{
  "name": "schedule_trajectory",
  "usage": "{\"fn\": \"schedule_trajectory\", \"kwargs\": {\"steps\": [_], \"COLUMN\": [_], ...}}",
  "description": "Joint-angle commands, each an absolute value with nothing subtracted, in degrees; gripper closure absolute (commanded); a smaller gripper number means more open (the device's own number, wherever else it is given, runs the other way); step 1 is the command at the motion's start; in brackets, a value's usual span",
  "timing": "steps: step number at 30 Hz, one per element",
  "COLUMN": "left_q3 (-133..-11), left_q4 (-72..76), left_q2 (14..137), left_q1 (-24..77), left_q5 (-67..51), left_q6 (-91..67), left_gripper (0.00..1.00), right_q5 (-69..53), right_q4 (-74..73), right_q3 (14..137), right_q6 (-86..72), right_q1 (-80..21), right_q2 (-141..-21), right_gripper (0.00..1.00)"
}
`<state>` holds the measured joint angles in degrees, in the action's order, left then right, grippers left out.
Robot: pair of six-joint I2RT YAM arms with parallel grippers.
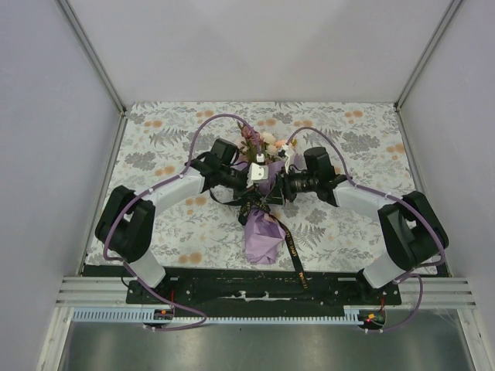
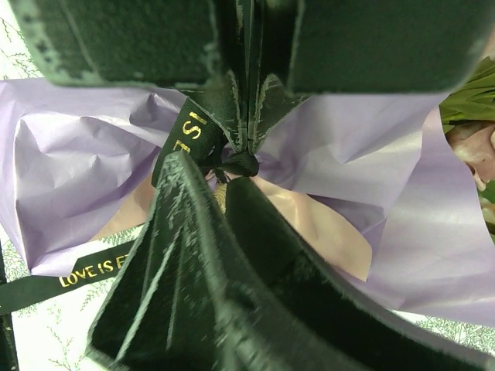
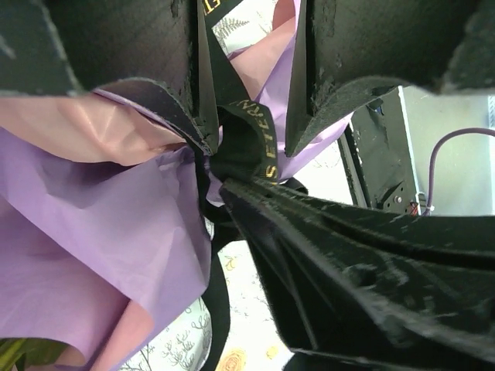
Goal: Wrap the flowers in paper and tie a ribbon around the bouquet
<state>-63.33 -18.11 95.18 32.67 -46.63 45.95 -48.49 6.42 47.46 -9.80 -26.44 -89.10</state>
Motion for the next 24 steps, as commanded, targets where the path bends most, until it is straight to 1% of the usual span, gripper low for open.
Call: {"fn": "schedule_trajectory", "kwargs": {"steps": [1,6,10,11,13,14,16,17,21,24], "left_q3": [-62.49,-62.14,-62.75,-62.75,-62.75,-62.75,-62.93,-63.1,-63.37,-63.19], "left_q4": [-16.79,-17.31,-18.89,-18.98,-19.07,-19.16,-19.68,-20.12,-21.71,-21.19], "left_q2": [92.2,91.76,92.2,92.28,92.28,92.29,92.55,92.9,93.95,94.57], "left_q1": [33.4,34.01,34.45,34.54,34.72,34.72,34.72,34.8,34.63,34.54], "left_q5": [-48.16,-48.17,-48.43,-48.51,-48.51,-48.52,-48.08,-47.55,-45.79,-45.44], "left_q6": [48.87,50.97,52.47,52.64,52.74,52.82,52.74,52.47,52.3,51.25], "left_gripper": [0.98,0.98,0.98,0.98,0.98,0.98,0.97,0.94,0.83,0.81], "right_q5": [-47.73,-45.97,-45.97,-45.97,-46.14,-46.66,-47.02,-47.02,-47.9,-48.43], "right_q4": [8.0,7.82,8.79,8.88,9.4,9.58,9.41,9.32,9.49,10.54], "right_q3": [50.1,50.8,51.06,51.15,51.15,51.15,51.07,50.89,49.05,47.55], "right_q6": [-10.99,-9.58,-10.9,-10.9,-10.9,-10.81,-10.46,-10.2,-8.97,-9.23], "right_q1": [-26.46,-26.46,-26.46,-26.46,-26.37,-26.45,-26.45,-26.46,-26.54,-26.46], "right_q2": [-92.28,-93.78,-93.6,-93.52,-93.34,-93.34,-93.34,-93.08,-91.15,-90.09], "right_gripper": [0.53,0.57,0.55,0.57,0.65,0.74,0.97,1.0,1.0,1.0]}}
